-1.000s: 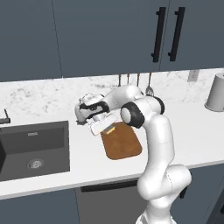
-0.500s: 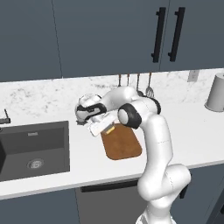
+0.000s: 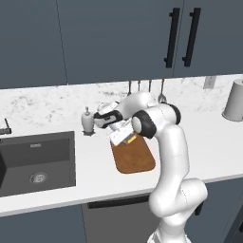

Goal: Pick up the sponge from the counter and clean the cutting board by briefly scrubbing or pressing down on the cutting board. Once finished, release the sponge.

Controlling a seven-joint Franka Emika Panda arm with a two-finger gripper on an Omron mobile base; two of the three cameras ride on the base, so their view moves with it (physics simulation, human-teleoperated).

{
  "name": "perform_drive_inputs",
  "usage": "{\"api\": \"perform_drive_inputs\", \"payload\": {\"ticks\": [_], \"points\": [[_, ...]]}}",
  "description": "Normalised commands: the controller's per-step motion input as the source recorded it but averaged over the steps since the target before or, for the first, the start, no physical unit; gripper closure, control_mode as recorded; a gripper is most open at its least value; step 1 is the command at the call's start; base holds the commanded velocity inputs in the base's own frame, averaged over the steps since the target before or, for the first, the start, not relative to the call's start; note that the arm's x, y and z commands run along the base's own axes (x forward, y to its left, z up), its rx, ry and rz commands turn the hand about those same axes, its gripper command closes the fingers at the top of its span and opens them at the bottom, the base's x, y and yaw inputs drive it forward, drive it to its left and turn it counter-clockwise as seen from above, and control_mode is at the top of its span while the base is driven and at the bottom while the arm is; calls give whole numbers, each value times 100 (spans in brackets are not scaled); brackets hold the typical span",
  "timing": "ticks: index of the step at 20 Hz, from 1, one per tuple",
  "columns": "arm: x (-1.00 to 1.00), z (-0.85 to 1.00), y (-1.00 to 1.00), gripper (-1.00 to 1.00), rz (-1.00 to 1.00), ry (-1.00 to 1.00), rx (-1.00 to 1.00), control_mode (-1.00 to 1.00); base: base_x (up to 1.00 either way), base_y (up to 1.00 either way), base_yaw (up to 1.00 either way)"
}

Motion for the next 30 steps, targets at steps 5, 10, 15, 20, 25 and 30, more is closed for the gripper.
{"api": "perform_drive_inputs", "payload": {"ticks": [5,10,15,20,25,30], "points": [[-32,-9,-70,100,0,0,0,-100,0,0,0],[-22,-28,-69,100,0,4,0,-100,0,0,0],[-44,-18,18,100,0,0,-2,-100,0,0,0],[-40,-3,48,100,0,0,-3,-100,0,0,0],[-45,-1,41,100,0,1,-3,-100,0,0,0],[-28,-10,44,100,0,14,-8,-100,0,0,0]]}}
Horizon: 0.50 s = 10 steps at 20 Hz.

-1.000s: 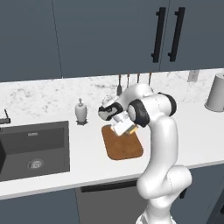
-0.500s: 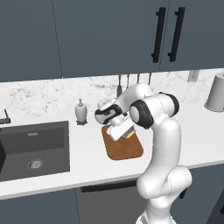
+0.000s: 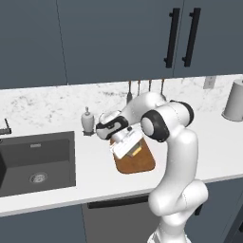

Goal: Pick up the sponge from the counter and clean the cutting board by briefly scrubbing or pressing down on the cutting board. Once finished, release the sponge.

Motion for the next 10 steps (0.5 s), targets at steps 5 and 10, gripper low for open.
{"api": "perform_drive_inputs", "payload": {"ticks": [5,10], "points": [[-7,-35,54,100,1,21,-12,-100,0,0,0],[0,-98,15,100,0,31,-13,-100,0,0,0]]}}
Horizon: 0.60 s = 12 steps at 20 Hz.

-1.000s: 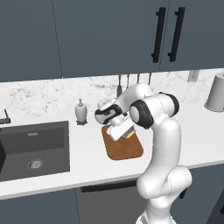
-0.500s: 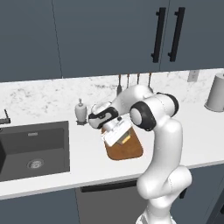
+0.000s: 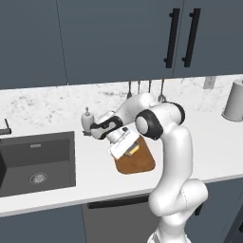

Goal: Pick up the sponge from the counter and clean the cutting board by briefly scrubbing or pressing down on the cutting board. Once finished, release the sponge.

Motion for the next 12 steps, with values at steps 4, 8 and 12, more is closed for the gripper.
{"api": "perform_drive_inputs", "payload": {"ticks": [4,8,12], "points": [[-30,-100,23,100,0,18,-15,-100,0,0,0],[-91,-38,0,100,0,-12,8,-100,0,0,0],[-79,0,-2,100,0,-21,21,-100,0,0,0]]}}
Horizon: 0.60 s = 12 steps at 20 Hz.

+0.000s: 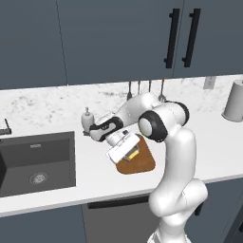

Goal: Pick up the sponge from the counter and clean the cutting board by briefly scrubbing or pressing down on the cutting board. Once finished, release the sponge.

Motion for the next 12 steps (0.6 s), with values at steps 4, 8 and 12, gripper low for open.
{"api": "perform_drive_inputs", "payload": {"ticks": [4,8,12], "points": [[-49,0,-2,100,-1,-28,28,-100,0,0,0],[3,0,0,100,-3,-42,25,-100,0,0,0],[50,15,9,100,-5,-36,17,-100,0,0,0]]}}
